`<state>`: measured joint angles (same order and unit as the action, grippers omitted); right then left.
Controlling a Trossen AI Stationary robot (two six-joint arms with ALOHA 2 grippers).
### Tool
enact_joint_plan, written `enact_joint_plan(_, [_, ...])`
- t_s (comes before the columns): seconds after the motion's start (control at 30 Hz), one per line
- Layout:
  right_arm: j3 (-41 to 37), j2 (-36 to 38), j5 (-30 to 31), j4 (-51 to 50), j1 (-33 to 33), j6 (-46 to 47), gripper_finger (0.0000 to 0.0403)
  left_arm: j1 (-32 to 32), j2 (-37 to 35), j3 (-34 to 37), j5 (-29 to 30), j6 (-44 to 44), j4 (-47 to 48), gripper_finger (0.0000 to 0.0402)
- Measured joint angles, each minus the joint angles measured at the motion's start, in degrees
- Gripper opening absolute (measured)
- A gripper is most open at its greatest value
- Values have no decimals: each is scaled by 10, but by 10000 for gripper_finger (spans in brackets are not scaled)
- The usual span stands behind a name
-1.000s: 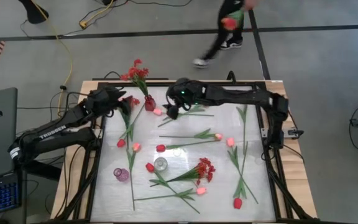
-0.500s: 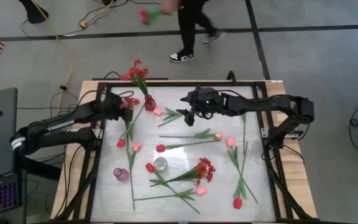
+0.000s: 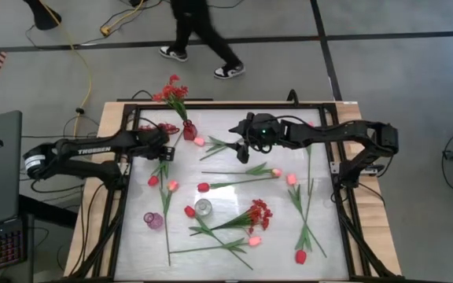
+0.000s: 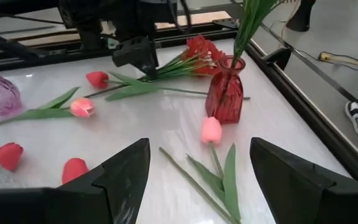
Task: Sort flowers into vase by color
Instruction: Put the orange flowers into the red vase
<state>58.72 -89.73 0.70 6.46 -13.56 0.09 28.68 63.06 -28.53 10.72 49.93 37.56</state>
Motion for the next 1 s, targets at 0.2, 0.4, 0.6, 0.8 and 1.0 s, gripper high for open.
enact_joint_plan(0.2, [0, 0, -8, 20, -2, -6, 302, -18, 32, 0, 16, 14, -8, 194])
enact_joint_plan(0.4, [0, 0, -9, 14, -2, -4, 302, -17, 70, 0, 23, 14, -13, 194])
enact_joint_plan(0.6, [0, 0, -8, -4, -2, -1, 302, -17, 105, -3, 24, 3, -31, 159])
enact_joint_plan(0.8, [0, 0, -8, -10, -2, 0, 302, -16, 80, 0, 35, -1, -29, 69])
enact_joint_plan(1.0, [0, 0, -8, -12, -2, 6, 302, -15, 22, 2, 109, 3, -27, 9])
